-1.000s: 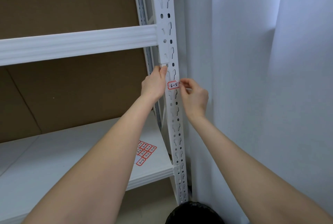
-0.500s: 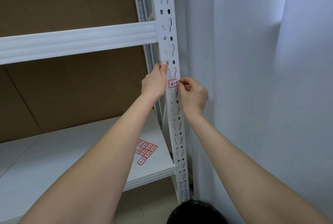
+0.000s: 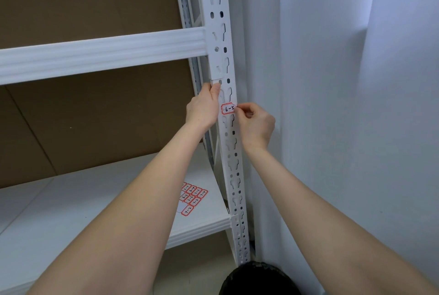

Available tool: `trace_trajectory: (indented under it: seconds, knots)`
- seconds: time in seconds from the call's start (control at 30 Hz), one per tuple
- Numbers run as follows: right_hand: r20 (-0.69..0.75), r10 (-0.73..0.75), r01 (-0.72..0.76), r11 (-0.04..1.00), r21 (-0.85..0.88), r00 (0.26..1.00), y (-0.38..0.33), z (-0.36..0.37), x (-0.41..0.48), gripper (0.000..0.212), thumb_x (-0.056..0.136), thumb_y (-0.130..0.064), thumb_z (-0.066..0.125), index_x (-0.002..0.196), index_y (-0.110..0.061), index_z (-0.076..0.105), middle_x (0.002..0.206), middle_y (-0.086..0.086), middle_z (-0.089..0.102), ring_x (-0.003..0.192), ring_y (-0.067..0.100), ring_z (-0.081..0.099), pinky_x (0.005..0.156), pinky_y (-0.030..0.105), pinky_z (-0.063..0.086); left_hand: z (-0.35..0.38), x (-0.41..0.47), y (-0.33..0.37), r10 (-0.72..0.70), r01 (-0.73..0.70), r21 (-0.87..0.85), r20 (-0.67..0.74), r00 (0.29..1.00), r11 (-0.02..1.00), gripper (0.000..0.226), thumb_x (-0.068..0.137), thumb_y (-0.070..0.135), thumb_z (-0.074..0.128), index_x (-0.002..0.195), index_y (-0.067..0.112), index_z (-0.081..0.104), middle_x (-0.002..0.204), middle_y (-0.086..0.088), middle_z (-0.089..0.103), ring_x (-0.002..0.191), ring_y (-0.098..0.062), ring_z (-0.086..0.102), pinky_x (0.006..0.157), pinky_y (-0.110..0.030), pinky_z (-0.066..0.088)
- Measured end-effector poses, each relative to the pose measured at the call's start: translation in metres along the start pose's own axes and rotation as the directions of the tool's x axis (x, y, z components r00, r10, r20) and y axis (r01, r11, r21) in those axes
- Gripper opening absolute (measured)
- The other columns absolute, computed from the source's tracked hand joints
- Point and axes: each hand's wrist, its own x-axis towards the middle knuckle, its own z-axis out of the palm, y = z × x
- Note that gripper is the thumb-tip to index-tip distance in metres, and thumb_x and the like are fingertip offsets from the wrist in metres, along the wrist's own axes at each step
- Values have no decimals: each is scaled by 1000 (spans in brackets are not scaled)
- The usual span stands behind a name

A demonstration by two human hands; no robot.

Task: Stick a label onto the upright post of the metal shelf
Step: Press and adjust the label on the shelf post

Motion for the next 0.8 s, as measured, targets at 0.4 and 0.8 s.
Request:
trace_trajectory:
  seconds: [0.4, 0.8]
  knots:
    - [107, -50, 64, 989, -130, 993, 1, 1, 10, 13, 90, -18, 54, 84, -10, 63, 87, 6, 67, 78, 23, 58, 67, 26, 36, 2, -1, 1, 7, -7, 12, -8, 1000, 1000, 47, 101, 46, 17, 120, 16, 46, 112, -10, 63, 101, -33, 60, 91, -47, 48]
    - [208, -83, 127, 970, -209, 975, -5, -1, 5, 17, 95, -18, 44, 92, -7, 57, 103, 8, 57, 79, 22, 50, 70, 31, 39, 1, -1, 1, 9, -9, 1, -3, 1000, 1000, 48, 100, 48, 17, 123, 17, 45, 112, -9, 63, 99, -31, 61, 89, -48, 50]
